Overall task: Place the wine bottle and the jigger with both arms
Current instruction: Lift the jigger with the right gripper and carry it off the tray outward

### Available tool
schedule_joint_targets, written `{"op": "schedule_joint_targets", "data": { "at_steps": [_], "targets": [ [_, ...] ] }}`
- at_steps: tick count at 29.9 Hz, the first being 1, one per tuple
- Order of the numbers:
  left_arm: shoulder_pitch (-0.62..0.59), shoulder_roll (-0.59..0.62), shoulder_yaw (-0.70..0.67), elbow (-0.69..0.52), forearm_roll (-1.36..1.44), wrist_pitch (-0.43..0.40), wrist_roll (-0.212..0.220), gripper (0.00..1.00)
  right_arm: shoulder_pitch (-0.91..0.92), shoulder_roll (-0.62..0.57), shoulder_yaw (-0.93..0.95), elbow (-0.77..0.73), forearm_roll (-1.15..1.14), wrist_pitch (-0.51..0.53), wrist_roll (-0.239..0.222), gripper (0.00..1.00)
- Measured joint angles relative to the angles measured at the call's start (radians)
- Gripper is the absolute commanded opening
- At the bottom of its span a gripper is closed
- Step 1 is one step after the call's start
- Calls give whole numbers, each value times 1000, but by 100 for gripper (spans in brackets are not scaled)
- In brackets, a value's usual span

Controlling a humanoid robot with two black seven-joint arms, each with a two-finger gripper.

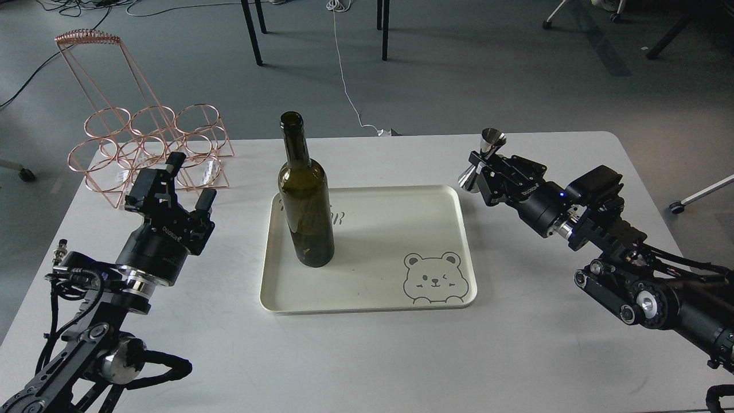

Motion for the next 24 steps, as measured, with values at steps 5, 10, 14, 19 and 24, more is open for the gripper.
{"op": "schedule_joint_targets", "data": {
  "at_steps": [5, 10, 14, 19, 24],
  "targets": [
    [0, -3, 0, 0, 0, -1, 0, 98, -51, -85, -4, -3, 111, 0, 0, 24],
    [1, -6, 2, 0, 0, -1, 0, 98, -91, -121, -5, -15, 160, 0, 0, 24],
    [1, -6, 2, 0, 0, -1, 0, 98, -102, -122, -8, -47, 191, 0, 0, 24],
    [0, -6, 2, 0, 0, -1, 0, 98, -114, -116, -12, -89, 197, 0, 0, 25],
    [0, -9, 2, 0, 0, -1, 0, 98, -122, -113, -15, -101, 197, 0, 0, 26]
  ]
}}
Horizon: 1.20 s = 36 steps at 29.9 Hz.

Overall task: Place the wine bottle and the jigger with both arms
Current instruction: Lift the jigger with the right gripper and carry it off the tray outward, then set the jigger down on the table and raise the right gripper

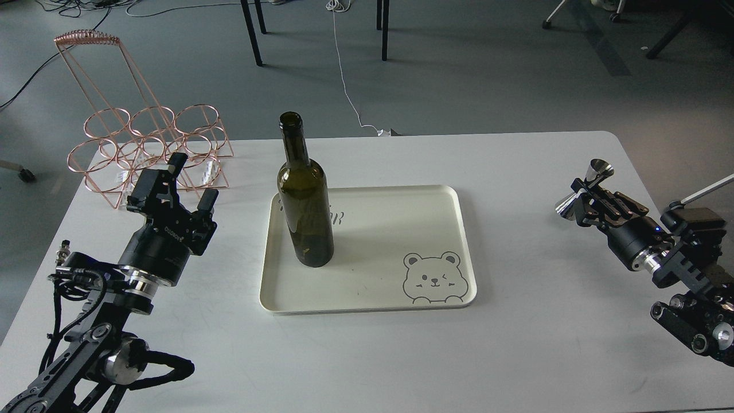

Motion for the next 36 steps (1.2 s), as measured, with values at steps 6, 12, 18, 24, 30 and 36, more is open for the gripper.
{"op": "schedule_joint_targets", "data": {
  "at_steps": [6, 12, 18, 24, 30, 36],
  "targets": [
    [0, -1, 0, 0, 0, 0, 0, 98, -13, 5, -5, -10, 0, 0, 0, 27],
    [0, -1, 0, 0, 0, 0, 0, 98, -17, 8, -65, -15, 0, 0, 0, 27],
    [0, -1, 0, 0, 0, 0, 0, 98, -20, 9, -82, -16, 0, 0, 0, 32],
    [0, -1, 0, 0, 0, 0, 0, 98, -20, 9, -84, -14, 1, 0, 0, 67],
    [-1, -1, 0, 0, 0, 0, 0, 98, -20, 6, -89, 1, 1, 0, 0, 91],
    [-1, -1, 0, 0, 0, 0, 0, 98, -46, -34, -89, 58, 1, 0, 0, 94]
  ]
}}
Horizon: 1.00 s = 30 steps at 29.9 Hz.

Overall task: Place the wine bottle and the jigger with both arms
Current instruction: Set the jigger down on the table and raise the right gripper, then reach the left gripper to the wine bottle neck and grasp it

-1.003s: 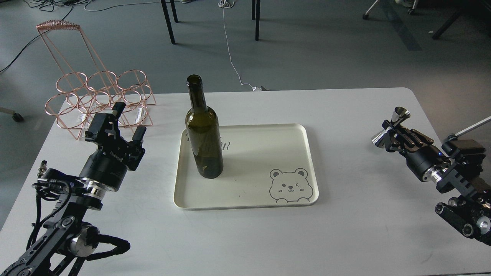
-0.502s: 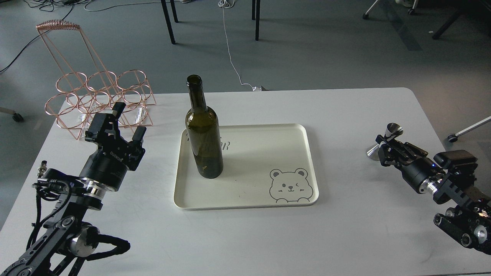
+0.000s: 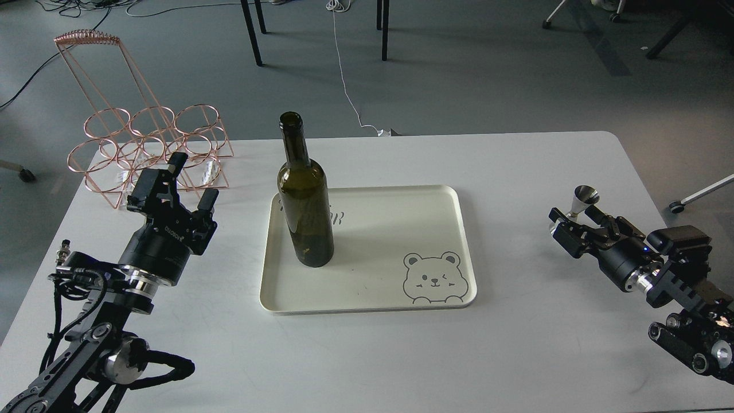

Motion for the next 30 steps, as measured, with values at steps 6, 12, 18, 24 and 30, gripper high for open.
{"op": "schedule_joint_targets", "data": {
  "at_steps": [6, 12, 18, 24, 30],
  "targets": [
    [0, 0, 0, 0, 0, 0, 0, 98, -79, -150, 0, 141, -1, 0, 0, 94],
    [0, 0, 0, 0, 0, -2, 0, 98, -169, -330, 1, 370, 51, 0, 0, 95],
    [0, 1, 0, -3, 0, -9, -2, 98, -181, -396, 2, 702, 350, 0, 0, 96],
    [3, 24, 0, -33, 0, -10, -2, 98, -43, -359, 20, 833, 682, 0, -1, 97],
    [24, 81, -2, -92, 9, -10, -59, 98, 122, -241, 49, 826, 1068, 51, -1, 98]
  ]
}}
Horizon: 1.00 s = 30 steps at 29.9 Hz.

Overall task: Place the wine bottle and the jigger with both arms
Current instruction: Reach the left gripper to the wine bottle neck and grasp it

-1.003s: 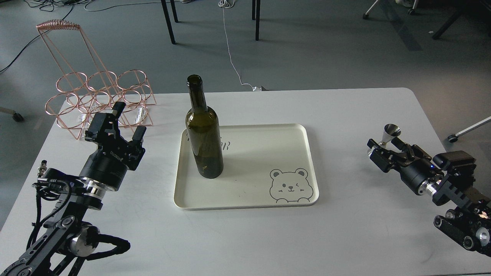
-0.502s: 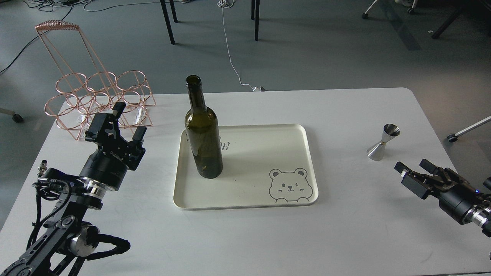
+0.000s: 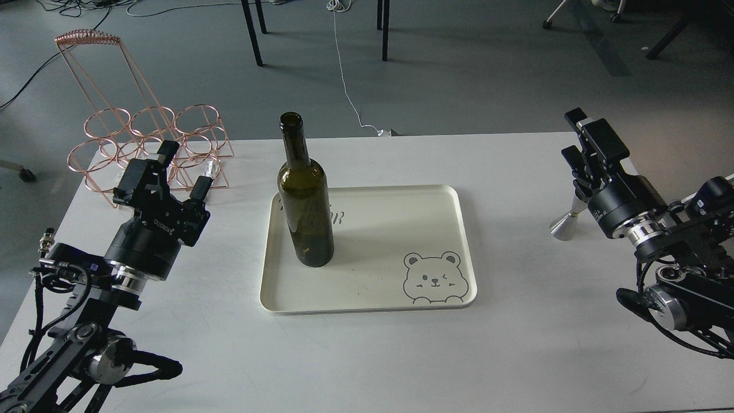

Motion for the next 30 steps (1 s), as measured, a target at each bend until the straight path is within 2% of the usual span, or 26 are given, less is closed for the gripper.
{"op": "schedule_joint_targets", "data": {
  "at_steps": [5, 12, 18, 21, 26, 30],
  "targets": [
    [23, 99, -15, -54, 124, 1, -25, 98, 41, 94, 51, -57, 197, 103, 0, 99],
    [31, 278, -45, -127, 615, 20, -27, 98, 32, 199, 55, -200, 215, 159, 0, 99],
    [-10, 362, -59, -158, 1029, 133, -27, 98, 17, 205, 53, -208, 214, 160, 0, 99],
    [-45, 383, -54, -181, 1101, 166, -27, 98, 6, 205, 55, -208, 214, 160, 0, 99],
    [-100, 420, -26, -224, 1120, 172, -27, 98, -3, 204, 57, -205, 213, 160, 0, 99],
    [-192, 429, 65, -230, 1159, 172, -27, 98, -4, 204, 57, -205, 212, 160, 0, 99]
  ]
}}
